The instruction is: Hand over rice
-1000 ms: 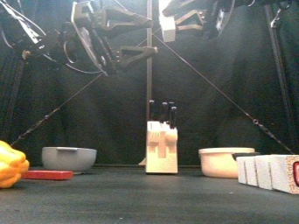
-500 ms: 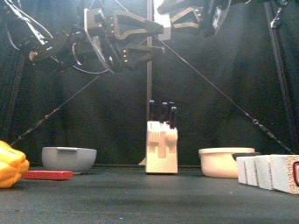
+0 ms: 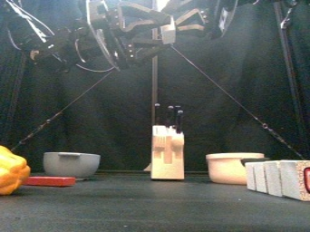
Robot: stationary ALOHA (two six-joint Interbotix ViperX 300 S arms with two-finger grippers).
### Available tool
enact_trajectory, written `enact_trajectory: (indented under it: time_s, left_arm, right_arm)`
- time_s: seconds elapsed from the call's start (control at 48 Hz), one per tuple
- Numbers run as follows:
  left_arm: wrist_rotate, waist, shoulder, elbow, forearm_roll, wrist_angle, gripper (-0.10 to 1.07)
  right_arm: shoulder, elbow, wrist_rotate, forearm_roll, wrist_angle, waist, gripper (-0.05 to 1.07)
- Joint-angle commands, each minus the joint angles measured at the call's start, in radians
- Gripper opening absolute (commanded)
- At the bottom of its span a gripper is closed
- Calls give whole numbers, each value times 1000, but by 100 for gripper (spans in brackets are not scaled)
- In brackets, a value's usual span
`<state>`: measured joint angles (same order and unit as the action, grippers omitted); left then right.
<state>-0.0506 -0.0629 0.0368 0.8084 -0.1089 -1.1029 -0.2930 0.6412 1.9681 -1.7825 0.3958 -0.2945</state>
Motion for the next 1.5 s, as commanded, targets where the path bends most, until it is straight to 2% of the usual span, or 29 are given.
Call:
enact_trajectory:
  time_s: [0.0, 0.167, 0.438, 0.562, 0.812, 0.938, 1.104, 1.208, 1.292, 1.396, 1.479]
  left_arm:
    - [-2, 0, -3, -21, -3, -11, 94]
    - [-2, 0, 0, -23, -3, -11, 85]
    - [-3, 2, -17, -8, -3, -11, 58]
    - [-3, 3, -43, 15, -3, -12, 49]
    - [-3, 6, -94, 58, -2, -12, 48]
    - [-3, 6, -91, 58, -3, -12, 48]
    - [-3, 8, -83, 58, -2, -11, 48]
    - [-2, 8, -84, 61, -2, -11, 48]
    - [-2, 8, -83, 63, -2, -8, 48]
    - [-2, 8, -83, 64, -2, -3, 48]
    - [-2, 9, -83, 67, -2, 3, 48]
  right_arm:
    - [-12, -29, 2, -5, 5, -2, 59]
    - [-12, -29, 2, -6, 11, -2, 59]
    - [-18, -17, 2, -2, 18, -5, 59]
    - [-38, 2, 2, 3, 35, -14, 59]
    - [-61, 58, 0, 58, 51, -21, 59]
    - [-55, 74, 0, 98, 51, -17, 59]
    - [-52, 74, -2, 100, 51, -15, 61]
    - [-51, 77, -2, 101, 51, -14, 68]
    - [-51, 75, -2, 104, 52, -15, 80]
    - [-52, 78, -5, 104, 52, -14, 99]
    - [-54, 78, -9, 104, 52, -14, 106]
